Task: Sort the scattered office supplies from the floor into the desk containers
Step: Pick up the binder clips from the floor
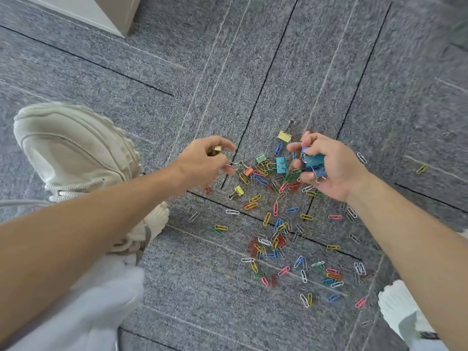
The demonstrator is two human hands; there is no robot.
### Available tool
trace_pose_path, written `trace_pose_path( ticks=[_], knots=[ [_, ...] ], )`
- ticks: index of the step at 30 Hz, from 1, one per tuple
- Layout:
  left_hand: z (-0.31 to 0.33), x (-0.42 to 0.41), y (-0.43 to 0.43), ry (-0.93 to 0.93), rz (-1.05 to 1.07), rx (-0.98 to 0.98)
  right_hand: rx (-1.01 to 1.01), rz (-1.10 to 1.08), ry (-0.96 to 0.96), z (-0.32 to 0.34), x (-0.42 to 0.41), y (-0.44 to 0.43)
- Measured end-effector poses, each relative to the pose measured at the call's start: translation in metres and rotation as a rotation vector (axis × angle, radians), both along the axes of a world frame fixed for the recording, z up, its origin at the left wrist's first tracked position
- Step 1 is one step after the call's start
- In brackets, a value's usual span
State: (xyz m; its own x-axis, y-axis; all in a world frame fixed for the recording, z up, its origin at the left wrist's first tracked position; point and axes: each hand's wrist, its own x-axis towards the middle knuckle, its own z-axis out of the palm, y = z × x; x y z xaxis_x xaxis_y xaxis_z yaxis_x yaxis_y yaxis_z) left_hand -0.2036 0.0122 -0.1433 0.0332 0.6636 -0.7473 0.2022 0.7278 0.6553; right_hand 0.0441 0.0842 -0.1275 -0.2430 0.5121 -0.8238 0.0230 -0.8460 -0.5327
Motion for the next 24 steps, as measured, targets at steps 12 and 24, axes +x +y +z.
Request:
trace_pose_path(
  ticks=[12, 24],
  knots=[
    [0.002, -0.009, 0.008, 0.680, -0.204, 0.315, 0.736, 1.233, -0.941, -0.017, -0.018, -0.019],
    [-0.004, -0.024, 0.014, 0.837, -0.422, 0.349, 0.630, 0.625, -0.660, -0.018, -0.007, -0.016]
  ],
)
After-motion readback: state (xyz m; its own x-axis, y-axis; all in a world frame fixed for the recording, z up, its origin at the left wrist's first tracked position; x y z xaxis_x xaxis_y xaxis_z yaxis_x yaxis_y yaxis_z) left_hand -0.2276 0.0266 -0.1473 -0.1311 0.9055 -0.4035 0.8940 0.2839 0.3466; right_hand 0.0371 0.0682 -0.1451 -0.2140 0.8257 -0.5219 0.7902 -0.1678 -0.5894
